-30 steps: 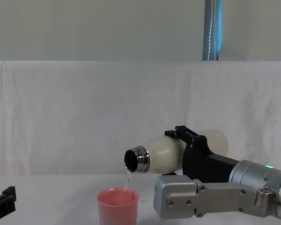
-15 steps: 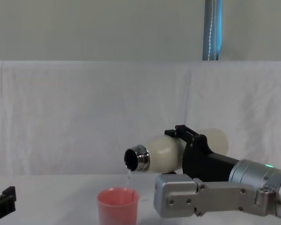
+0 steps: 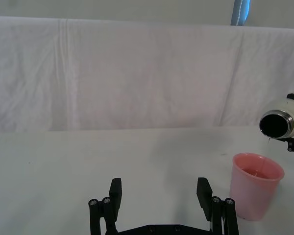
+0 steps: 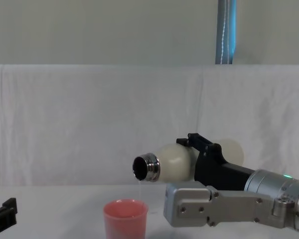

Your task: Grasp the thermos with one hand and pour water into the cup lid.

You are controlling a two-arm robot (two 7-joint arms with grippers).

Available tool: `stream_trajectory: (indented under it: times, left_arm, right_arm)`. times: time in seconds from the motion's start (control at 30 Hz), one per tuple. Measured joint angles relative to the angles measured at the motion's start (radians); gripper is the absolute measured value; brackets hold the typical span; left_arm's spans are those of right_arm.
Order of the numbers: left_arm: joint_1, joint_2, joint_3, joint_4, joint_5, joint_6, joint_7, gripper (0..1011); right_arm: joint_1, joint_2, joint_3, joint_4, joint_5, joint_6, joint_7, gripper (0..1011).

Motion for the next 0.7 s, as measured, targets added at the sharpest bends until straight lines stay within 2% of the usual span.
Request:
stream_trajectory:
  times: [0.2, 0.43, 0.7]
  left_arm:
    - [0.000, 0.000, 0.000, 0.000, 0.000, 0.000, 0.000, 1001]
    - [0.000, 0.000, 0.000, 0.000, 0.000, 0.000, 0.000, 1001]
    - [0.000, 0.000, 0.000, 0.000, 0.000, 0.000, 0.000, 1001]
  right_arm:
    - [-0.008, 0.000, 0.009, -0.014, 0.026, -0.014, 0.021, 951]
    - [-0.034, 0.009, 0.035, -0.050, 0.104, -0.056, 0.086, 951]
    - [-0.073, 0.019, 0.081, -0.112, 0.186, -0.052, 0.153, 951]
